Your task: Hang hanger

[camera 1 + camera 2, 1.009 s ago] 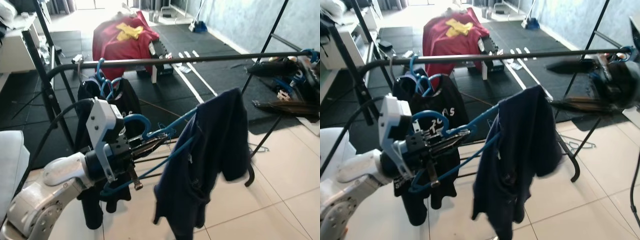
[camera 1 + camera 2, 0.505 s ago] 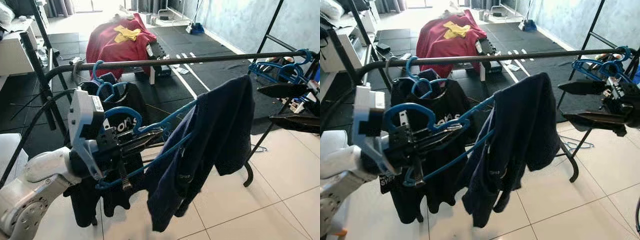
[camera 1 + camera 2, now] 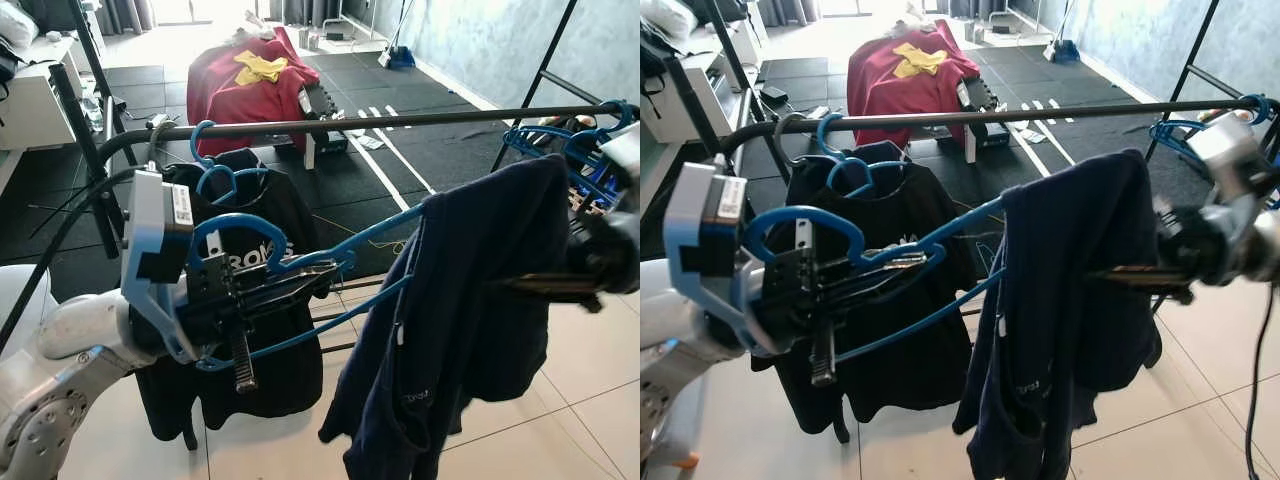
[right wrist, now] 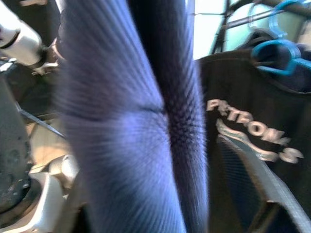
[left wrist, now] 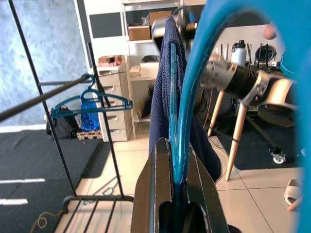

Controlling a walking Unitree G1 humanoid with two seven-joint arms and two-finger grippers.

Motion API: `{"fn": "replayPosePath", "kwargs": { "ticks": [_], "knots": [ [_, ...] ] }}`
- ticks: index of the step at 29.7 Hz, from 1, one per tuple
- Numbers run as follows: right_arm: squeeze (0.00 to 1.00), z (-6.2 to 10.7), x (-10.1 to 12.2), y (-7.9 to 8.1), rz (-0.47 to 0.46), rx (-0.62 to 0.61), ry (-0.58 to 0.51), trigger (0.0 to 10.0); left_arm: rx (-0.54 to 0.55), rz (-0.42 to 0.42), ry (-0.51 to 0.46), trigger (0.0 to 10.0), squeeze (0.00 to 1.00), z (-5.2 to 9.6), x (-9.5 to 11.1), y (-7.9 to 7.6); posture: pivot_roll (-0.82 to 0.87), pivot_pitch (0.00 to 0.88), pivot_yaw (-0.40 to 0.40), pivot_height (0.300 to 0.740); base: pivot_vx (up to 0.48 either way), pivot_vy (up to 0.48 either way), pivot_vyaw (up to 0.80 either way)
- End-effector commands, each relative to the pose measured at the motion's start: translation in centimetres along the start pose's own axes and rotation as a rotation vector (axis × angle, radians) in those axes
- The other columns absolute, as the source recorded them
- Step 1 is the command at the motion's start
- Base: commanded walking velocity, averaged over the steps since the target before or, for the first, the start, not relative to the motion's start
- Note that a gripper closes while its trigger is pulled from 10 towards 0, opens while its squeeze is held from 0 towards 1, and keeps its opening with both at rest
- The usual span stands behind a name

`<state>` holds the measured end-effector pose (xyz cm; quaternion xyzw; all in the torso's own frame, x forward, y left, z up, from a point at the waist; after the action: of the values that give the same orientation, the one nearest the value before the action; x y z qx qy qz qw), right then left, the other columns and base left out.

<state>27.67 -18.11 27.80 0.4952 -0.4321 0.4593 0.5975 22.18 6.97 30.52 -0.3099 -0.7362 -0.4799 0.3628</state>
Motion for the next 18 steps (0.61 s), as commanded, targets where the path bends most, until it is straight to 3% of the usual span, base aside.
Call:
{"fn": "replayPosePath", "kwargs": {
  "ticks": [1, 6, 11, 13, 14, 15, 17, 18],
  "knots": [
    [0.0, -0.8, -0.5, 0.3, -0.011, 0.031, 0.016, 0.0, -0.013, -0.01, -0.03, 10.0, 0.0, -0.4, 0.6, -0.2, -0.14, 0.077, -0.016, 0.74, 0.0, 0.0, 0.0],
    [0.0, -2.1, -0.7, -0.1, -0.004, 0.039, -0.013, 0.0, 0.026, -0.027, -0.028, 10.0, 0.0, -0.4, 0.8, 0.8, -0.13, 0.077, -0.011, 0.74, 0.0, 0.0, 0.0],
    [0.0, -2.3, -0.3, -0.3, 0.01, 0.027, -0.039, 0.0, 0.051, -0.037, -0.003, 10.0, 0.0, -0.2, 0.5, 1.3, -0.13, 0.076, -0.009, 0.74, 0.0, 0.0, 0.0],
    [0.0, -2.0, 2.2, -0.2, 0.045, 0.021, -0.177, 0.0, 0.143, -0.091, 0.166, 10.0, 0.0, 1.1, -2.5, 2.6, -0.13, 0.08, -0.009, 0.74, 0.0, 0.0, 0.0],
    [0.0, -2.0, 2.2, -0.2, 0.045, 0.021, -0.177, 0.0, 0.143, -0.091, 0.166, 10.0, 0.0, 1.1, -2.5, 2.6, -0.13, 0.08, -0.009, 0.74, 0.0, 0.0, 0.0],
    [0.0, -1.5, 3.4, 0.0, 0.058, 0.022, -0.243, 0.0, 0.159, -0.108, 0.248, 10.0, 0.0, 1.9, -3.9, 2.6, -0.13, 0.08, -0.01, 0.74, 0.0, 0.0, 0.0],
    [0.0, -1.5, 3.4, 0.0, 0.058, 0.022, -0.243, 0.0, 0.159, -0.108, 0.248, 10.0, 0.0, 1.9, -3.9, 2.6, -0.13, 0.08, -0.01, 0.74, 0.0, 0.0, 0.0],
    [0.0, -0.9, 4.5, 0.1, 0.073, 0.015, -0.299, 0.0, 0.174, -0.114, 0.303, 10.0, 0.0, 2.8, -5.0, 2.4, -0.13, 0.083, -0.01, 0.74, 0.0, 0.0, 0.0]
  ]
}}
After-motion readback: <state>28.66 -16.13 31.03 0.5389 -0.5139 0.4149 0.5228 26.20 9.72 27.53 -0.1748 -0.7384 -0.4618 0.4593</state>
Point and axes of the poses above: a point about 5 cm out from each wrist's last joint towards the gripper, its own z axis pointing back from the gripper into the wrist, its own x axis along the axis of the wrist's last joint, y = z × x, the point moved 6 cm from there along -z, pointing out of the wrist towards the gripper, and after that the axes turned 14 degrees about -z, right-handed, at the moved point
